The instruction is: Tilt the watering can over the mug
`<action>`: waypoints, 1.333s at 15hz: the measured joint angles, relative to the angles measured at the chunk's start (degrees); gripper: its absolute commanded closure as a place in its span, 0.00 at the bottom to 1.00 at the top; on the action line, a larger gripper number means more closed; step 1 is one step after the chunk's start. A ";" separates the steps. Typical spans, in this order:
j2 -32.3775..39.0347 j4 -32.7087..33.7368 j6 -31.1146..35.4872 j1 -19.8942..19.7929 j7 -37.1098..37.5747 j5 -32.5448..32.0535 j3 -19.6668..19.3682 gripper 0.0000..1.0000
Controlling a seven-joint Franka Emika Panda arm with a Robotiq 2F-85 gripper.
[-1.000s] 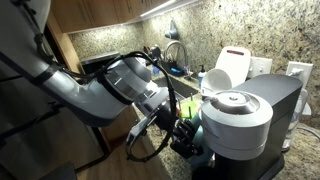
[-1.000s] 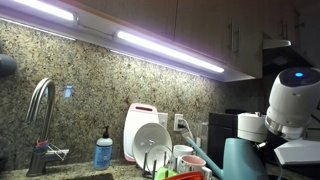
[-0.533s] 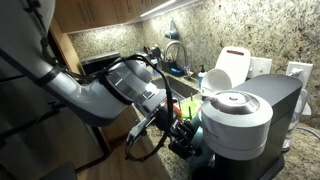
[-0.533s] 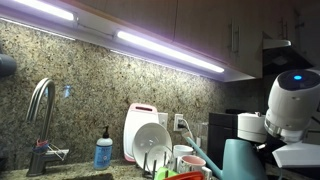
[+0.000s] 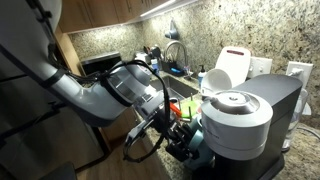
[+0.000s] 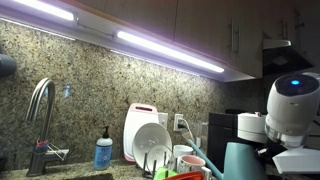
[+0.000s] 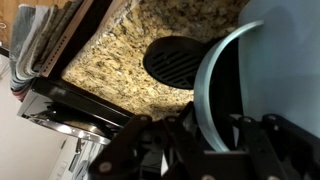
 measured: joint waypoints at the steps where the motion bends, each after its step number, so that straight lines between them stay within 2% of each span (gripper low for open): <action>1: 0.09 0.03 -0.26 -0.01 0.00 0.39 0.01 0.58; 7: 2.78 0.04 -4.86 -1.49 -0.57 3.06 -0.35 0.12; 9: 3.26 0.14 -5.77 -1.73 -1.45 4.31 -0.35 0.00; 13: 3.42 0.55 -7.38 -1.89 -5.68 7.84 -0.34 0.00; 20: 2.73 2.44 -3.76 -4.63 -26.39 19.09 -0.29 0.00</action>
